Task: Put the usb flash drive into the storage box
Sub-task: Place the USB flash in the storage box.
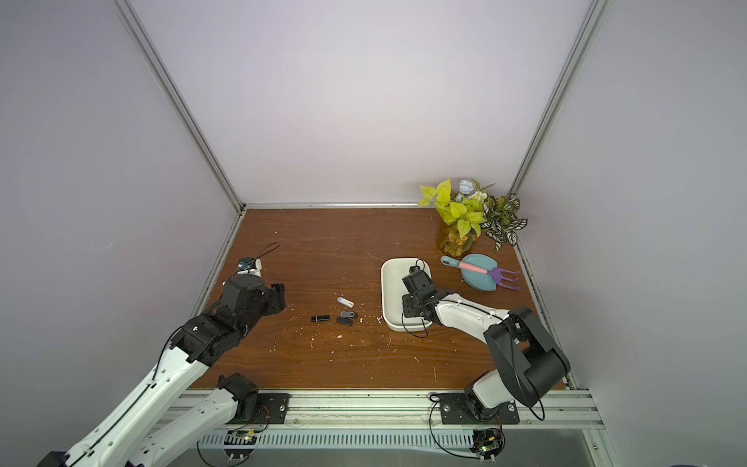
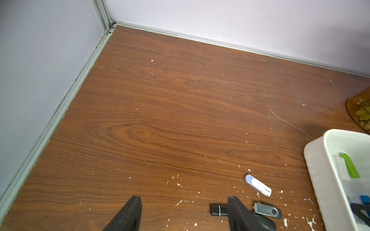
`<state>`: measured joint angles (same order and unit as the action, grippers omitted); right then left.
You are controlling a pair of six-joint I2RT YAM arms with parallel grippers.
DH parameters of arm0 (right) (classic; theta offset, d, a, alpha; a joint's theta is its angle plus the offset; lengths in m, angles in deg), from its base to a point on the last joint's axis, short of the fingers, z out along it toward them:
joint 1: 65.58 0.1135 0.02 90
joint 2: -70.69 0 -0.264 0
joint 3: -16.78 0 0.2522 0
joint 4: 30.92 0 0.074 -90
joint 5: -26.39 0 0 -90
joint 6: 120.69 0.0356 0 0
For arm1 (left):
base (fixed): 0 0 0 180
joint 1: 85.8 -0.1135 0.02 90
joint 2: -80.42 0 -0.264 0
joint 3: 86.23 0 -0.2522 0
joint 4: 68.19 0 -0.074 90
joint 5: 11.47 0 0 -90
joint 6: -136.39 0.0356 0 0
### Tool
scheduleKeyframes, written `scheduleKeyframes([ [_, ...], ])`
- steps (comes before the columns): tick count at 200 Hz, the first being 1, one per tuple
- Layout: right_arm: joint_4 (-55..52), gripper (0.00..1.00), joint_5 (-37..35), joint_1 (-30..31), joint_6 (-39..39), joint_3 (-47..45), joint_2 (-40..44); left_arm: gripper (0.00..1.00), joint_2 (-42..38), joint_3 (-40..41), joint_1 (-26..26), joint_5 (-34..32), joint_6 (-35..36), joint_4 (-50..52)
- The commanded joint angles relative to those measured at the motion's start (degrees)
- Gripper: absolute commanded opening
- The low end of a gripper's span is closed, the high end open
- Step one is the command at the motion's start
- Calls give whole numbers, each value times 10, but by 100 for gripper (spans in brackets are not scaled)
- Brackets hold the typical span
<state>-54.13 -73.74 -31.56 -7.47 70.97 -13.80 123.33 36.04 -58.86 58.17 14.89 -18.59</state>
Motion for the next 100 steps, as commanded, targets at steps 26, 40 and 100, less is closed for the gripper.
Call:
scheduleKeyframes([
  [26,20,50,40,-1,-20,20,119,67,21,4,-7,8,6,-2],
  [40,49,50,32,-1,-25,6,164,67,40,3,-7,23,10,-6],
  [100,223,52,4,-1,-13,-148,353,64,187,6,5,189,-17,-109],
])
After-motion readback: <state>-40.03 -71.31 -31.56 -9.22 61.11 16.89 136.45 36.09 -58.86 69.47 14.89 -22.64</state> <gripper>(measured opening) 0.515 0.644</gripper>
